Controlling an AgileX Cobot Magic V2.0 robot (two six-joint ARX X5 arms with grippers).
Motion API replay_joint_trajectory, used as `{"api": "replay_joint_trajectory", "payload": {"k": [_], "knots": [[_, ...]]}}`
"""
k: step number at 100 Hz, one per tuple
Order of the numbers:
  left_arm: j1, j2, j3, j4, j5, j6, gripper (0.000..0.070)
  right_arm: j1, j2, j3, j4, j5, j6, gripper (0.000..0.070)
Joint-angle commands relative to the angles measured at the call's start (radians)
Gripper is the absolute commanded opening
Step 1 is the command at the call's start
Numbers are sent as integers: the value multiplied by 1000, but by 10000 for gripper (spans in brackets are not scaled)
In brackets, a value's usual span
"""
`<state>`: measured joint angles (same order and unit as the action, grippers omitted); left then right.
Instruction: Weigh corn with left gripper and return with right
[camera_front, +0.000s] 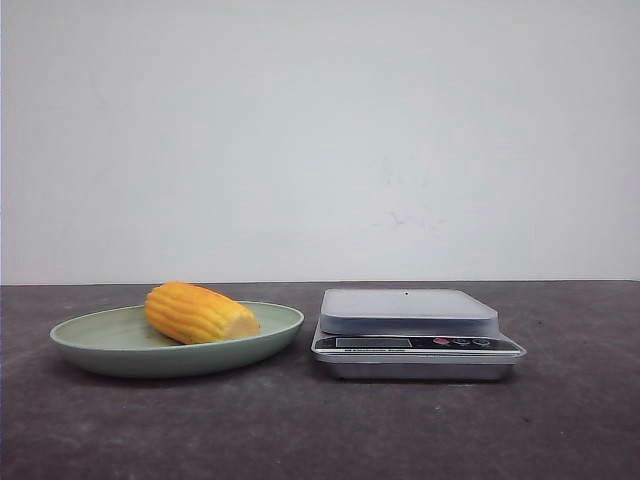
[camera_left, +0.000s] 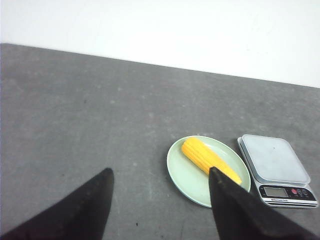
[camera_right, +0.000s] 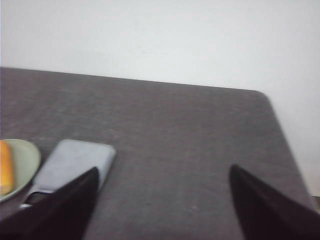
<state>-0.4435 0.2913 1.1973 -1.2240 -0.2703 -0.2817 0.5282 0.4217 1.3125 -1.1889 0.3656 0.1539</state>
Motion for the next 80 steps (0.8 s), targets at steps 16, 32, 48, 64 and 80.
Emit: {"api": "replay_joint_trajectory", "payload": {"k": [16, 32, 48, 64, 80], "knots": [[-3, -3, -120, 95, 3, 19, 10, 4, -39, -119, 45, -11, 37, 10], [-3, -3, -176, 174, 3, 18, 10, 5, -38, -168, 74, -55, 61, 10], [-3, 2, -177, 174, 3, 11, 19, 5, -39, -168, 62, -51, 74, 10], [-3, 2, -177, 171, 3, 12, 19, 5, -40, -168, 62, -51, 74, 10], [-3, 2, -177, 171, 3, 12, 19, 5, -40, -168, 63, -51, 74, 10]]}}
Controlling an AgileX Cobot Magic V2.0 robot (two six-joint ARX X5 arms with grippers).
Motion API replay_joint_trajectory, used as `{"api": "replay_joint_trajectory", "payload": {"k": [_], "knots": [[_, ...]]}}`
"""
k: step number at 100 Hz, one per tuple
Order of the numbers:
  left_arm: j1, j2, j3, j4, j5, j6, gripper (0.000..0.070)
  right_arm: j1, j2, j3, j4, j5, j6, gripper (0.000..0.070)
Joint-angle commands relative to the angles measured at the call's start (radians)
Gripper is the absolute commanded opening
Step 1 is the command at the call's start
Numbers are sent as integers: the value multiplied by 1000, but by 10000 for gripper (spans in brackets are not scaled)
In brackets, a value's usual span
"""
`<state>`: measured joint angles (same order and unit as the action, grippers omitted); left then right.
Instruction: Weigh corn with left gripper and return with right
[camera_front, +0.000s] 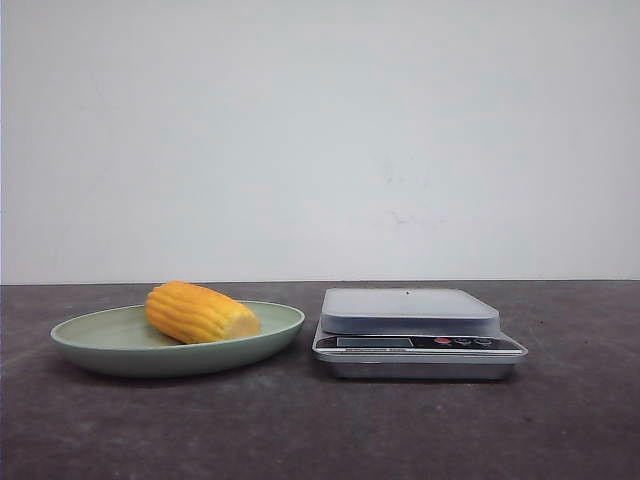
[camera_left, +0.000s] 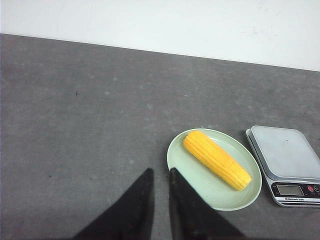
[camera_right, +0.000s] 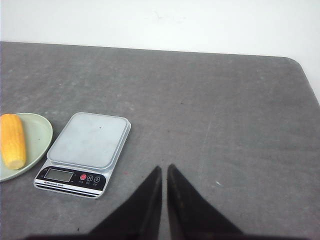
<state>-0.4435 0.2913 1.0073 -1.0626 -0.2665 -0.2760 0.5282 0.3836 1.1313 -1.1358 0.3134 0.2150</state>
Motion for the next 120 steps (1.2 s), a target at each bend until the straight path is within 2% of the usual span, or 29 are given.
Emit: {"api": "replay_joint_trajectory", "payload": {"k": [1, 27, 42, 56, 67, 74, 103, 120], "knots": [[-3, 2, 13, 10, -1, 6, 19, 5, -2, 13, 10, 1, 13, 10], [2, -4, 13, 11, -2, 6, 19, 5, -2, 13, 10, 1, 13, 10], [87, -21, -3, 33, -5, 34, 19, 5, -2, 13, 12, 1, 13, 10], [224, -74, -140, 246, -11, 84, 19, 5, -2, 13, 13, 1, 13, 10], [312, -147, -315, 467, 85, 114, 19, 5, -2, 13, 13, 1, 13, 10], [348, -194, -428, 573, 115, 121, 19, 5, -2, 13, 13, 1, 13, 10], [403, -288, -829, 955, 160, 128, 19, 5, -2, 13, 13, 1, 13, 10], [404, -288, -956, 1044, 161, 131, 19, 5, -2, 13, 13, 2, 13, 10]]}}
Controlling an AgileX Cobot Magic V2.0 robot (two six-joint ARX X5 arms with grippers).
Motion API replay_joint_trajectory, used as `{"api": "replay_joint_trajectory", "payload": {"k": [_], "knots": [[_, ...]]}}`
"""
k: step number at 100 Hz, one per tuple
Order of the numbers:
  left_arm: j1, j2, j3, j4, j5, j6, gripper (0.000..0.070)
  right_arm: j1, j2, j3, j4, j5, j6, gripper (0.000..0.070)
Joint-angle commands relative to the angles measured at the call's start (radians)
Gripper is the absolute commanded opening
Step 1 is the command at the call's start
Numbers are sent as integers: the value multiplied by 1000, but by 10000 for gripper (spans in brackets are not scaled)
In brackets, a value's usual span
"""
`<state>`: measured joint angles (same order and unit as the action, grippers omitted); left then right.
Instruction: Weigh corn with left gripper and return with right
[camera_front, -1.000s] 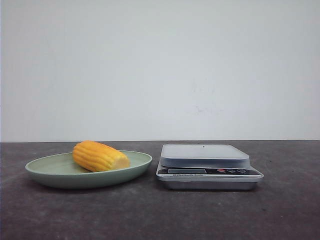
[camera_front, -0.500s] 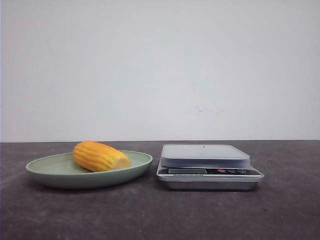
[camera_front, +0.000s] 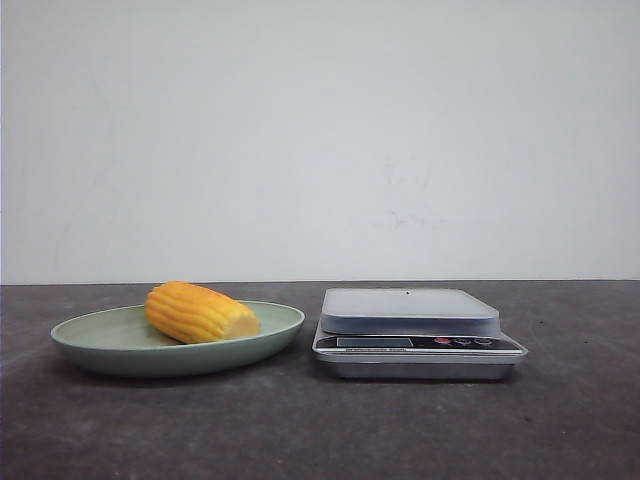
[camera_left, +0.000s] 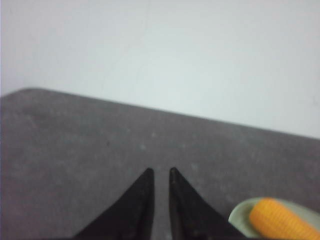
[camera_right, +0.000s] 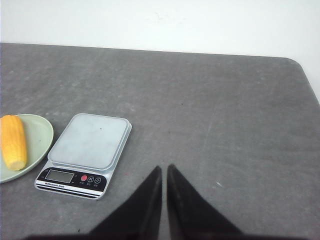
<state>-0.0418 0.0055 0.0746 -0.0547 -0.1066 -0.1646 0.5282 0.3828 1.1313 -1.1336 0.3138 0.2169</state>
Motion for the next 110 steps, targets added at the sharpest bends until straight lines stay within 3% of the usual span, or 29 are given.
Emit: {"api": "replay_joint_trajectory", "payload": {"k": [1, 11, 39, 110], "knots": [[2, -2, -27, 38, 1, 19, 19, 5, -1, 13, 11, 1, 11, 10], [2, -2, -62, 39, 2, 18, 19, 5, -1, 13, 11, 0, 11, 10], [2, -2, -61, -130, 3, 18, 19, 5, -1, 13, 11, 1, 11, 10], [2, -2, -60, -130, 3, 18, 19, 5, -1, 13, 11, 1, 11, 10]]}}
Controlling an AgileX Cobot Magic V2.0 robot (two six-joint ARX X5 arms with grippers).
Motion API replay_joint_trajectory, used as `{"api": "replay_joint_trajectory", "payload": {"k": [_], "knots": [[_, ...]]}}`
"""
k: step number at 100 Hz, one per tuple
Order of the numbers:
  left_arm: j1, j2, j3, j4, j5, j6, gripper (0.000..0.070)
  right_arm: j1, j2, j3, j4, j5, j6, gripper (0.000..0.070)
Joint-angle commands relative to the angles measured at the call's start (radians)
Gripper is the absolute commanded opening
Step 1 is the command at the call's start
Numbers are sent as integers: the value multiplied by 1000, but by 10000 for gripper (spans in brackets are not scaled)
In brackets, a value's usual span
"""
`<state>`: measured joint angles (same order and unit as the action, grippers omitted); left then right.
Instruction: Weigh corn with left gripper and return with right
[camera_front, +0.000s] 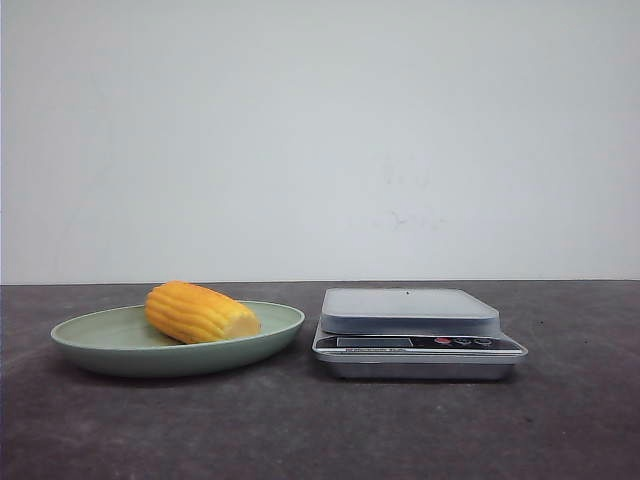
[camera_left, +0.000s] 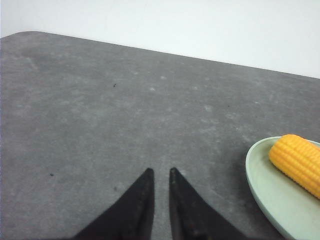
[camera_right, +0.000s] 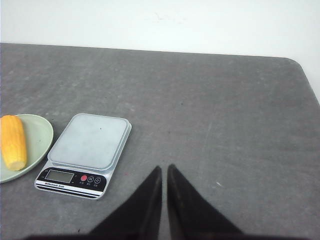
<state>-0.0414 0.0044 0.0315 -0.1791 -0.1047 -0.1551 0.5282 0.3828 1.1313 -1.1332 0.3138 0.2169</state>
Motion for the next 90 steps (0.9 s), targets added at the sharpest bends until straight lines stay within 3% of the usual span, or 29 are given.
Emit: {"api": "replay_joint_trajectory", "payload": {"k": [1, 16, 29, 48, 63, 90], "knots": [[2, -1, -17, -6, 1, 9, 19, 5, -1, 13, 10, 1, 11, 10], [2, -1, -17, -6, 1, 9, 19, -5, -2, 13, 13, 2, 9, 10], [2, -1, -17, -6, 1, 9, 19, -121, -20, -4, 77, -5, -58, 10], [2, -1, -17, -6, 1, 9, 19, -342, -127, -238, 377, -122, -194, 10], [2, -1, -17, -6, 1, 9, 19, -465, -240, -514, 604, -241, -211, 10], [2, -1, -17, -6, 1, 9, 19, -493, -367, -927, 922, -247, -219, 10]]}}
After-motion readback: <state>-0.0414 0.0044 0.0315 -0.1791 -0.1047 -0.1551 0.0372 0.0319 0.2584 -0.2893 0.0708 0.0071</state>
